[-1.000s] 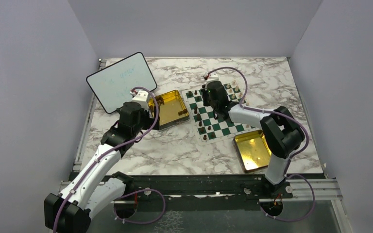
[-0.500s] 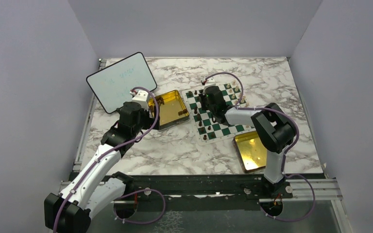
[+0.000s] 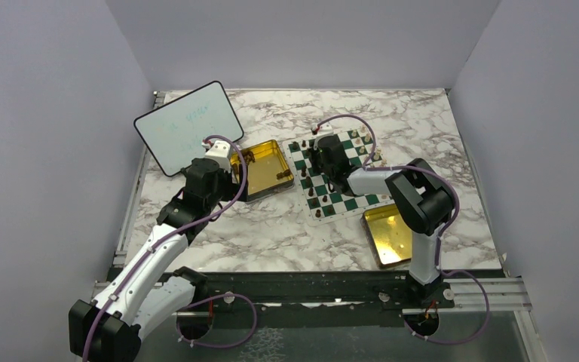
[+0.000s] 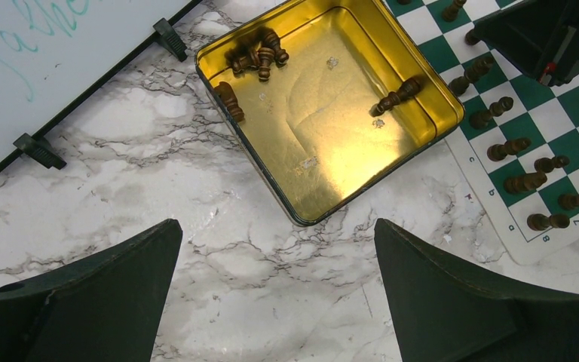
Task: Set up the chess pieces on the board
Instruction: Place the chess piece on the chessboard.
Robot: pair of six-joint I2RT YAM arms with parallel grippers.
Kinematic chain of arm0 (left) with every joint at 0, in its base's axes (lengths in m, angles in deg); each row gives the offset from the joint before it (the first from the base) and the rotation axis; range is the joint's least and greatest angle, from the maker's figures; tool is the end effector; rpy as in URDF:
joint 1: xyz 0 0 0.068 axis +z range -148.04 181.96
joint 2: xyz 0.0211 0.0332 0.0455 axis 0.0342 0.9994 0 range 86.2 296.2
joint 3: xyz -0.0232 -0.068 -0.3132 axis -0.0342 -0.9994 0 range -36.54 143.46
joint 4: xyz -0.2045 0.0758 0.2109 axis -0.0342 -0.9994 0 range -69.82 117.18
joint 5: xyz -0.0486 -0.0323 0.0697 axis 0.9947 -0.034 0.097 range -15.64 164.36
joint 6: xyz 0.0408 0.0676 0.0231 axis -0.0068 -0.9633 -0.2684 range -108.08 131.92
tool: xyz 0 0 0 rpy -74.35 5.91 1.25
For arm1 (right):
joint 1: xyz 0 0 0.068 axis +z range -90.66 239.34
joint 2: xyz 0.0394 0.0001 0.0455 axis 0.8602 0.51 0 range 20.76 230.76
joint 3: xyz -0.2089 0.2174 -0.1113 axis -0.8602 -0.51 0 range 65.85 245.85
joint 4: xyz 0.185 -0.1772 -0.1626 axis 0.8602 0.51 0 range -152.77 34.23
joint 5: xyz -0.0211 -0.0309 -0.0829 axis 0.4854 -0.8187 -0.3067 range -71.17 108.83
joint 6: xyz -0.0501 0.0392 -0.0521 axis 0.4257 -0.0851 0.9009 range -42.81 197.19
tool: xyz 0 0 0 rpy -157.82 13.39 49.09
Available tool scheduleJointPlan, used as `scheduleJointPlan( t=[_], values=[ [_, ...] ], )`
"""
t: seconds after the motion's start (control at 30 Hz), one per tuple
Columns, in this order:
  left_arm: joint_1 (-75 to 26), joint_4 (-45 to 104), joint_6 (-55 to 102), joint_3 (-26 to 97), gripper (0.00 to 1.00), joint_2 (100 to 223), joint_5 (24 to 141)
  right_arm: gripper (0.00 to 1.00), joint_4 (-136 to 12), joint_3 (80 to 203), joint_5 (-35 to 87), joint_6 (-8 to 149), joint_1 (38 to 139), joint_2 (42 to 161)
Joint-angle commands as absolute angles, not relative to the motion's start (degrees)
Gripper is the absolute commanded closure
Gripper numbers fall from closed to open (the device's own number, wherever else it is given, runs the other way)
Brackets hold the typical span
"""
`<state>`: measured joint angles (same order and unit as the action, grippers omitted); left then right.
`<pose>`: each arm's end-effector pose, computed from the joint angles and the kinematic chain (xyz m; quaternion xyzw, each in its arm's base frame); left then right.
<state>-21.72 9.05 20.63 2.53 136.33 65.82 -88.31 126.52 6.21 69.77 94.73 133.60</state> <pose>0.2246 -0.0869 0.2872 0.0746 0.8576 -0.0791 0.5026 0.4129 0.2741 0.1466 -0.1484 0.8347 0.1034 0.5202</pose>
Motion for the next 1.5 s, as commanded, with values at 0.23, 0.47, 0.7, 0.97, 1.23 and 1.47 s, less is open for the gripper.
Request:
scheduleJointPlan(
  t=[0.23,0.47,0.7,0.97,1.23,1.47],
  values=[
    [-21.5,10.5,20.0,2.2,0.01,135.4,65.9,0.9,-90.5,125.0,7.2,70.0,94.7,134.5],
    [-21.5,10.4,20.0,2.1,0.01,135.2,66.0,0.9,-90.2,125.4,7.8,69.8,94.7,134.8],
    [-21.5,10.4,20.0,2.1,0.01,135.2,66.1,0.91,-89.5,125.8,8.3,69.6,94.7,134.6],
    [-21.5,10.4,20.0,2.2,0.01,135.0,66.2,0.89,-88.8,126.2,8.3,69.2,94.7,134.7],
    [-21.5,10.7,20.0,2.0,0.01,135.1,66.4,0.87,-86.9,128.0,8.8,69.2,94.8,134.9],
    [-21.5,10.7,19.9,2.0,0.01,135.2,66.9,0.87,-87.0,127.8,7.9,69.1,94.9,135.3]
  ],
)
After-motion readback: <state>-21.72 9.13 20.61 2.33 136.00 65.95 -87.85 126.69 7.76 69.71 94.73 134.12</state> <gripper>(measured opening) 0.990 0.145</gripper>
